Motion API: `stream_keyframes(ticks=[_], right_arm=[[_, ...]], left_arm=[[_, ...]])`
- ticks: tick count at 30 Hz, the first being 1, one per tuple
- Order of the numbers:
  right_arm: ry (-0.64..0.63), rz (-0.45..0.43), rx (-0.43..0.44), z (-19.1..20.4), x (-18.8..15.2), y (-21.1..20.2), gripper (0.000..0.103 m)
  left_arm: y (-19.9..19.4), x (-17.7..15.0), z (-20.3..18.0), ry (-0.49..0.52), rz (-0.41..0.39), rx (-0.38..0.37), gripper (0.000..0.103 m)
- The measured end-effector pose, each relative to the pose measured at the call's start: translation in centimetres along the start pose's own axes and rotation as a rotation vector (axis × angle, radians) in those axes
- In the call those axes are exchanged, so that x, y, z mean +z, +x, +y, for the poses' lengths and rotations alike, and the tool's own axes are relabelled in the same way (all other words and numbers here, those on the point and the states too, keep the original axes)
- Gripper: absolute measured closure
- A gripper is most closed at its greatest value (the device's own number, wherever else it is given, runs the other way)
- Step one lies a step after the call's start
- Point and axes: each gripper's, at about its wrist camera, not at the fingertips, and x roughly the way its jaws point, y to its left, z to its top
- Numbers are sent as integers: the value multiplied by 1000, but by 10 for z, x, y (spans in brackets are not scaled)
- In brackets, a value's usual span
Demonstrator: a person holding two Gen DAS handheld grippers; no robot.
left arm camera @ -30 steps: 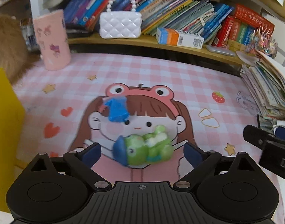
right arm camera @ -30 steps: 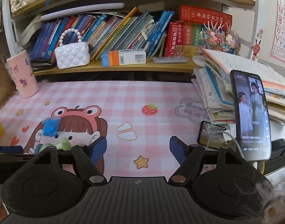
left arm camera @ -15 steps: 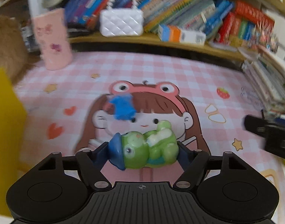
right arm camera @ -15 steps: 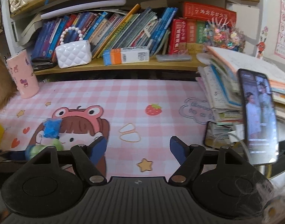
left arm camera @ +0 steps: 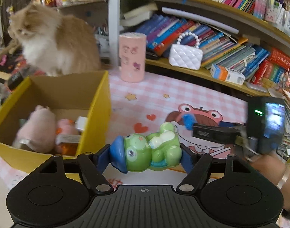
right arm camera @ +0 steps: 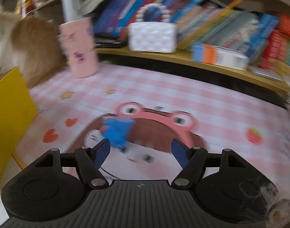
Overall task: Organize objects
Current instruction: 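Grasp the green frog toy with left tool while right tool grasps the blue toy, then carry the green frog in left tool while right tool carries the blue toy to the box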
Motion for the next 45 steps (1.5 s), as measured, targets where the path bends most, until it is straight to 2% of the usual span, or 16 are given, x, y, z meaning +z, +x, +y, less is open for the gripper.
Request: stream_keyframes(ticks=[5,9,10,12,18,27,34,40,45], right_arm=[[-17,1,36,20,14,31,38],[30,51,12,18,18,47,60],[45,46,16,17,18,44,71],[87,52,49,14,19,39,77],[137,5,63,10,14,-4,77],[140,-10,57,13,-5,-66,77],[128,-15,59,31,-24,-113,77],[111,3,49,51,-44,-148,77],[116,21,6,72,-62,-168,77]], left_arm=[[-13,-1,2,4,-17,1,28],[-17,0,4,-21,-24,-9,28],[-20,-1,5,-22,-28,-13,28],[-22,-1,6,-26,-33,-26,28],[-22,-1,8,-32,-33,-50,29],[-35,-10,12,-40,-60,-62,29],[-53,-25,23,-28,-64,-84,29],[-58,-37,34,-5,-38,-132,29],[-63,-46,54,1,-35,-184,29]])
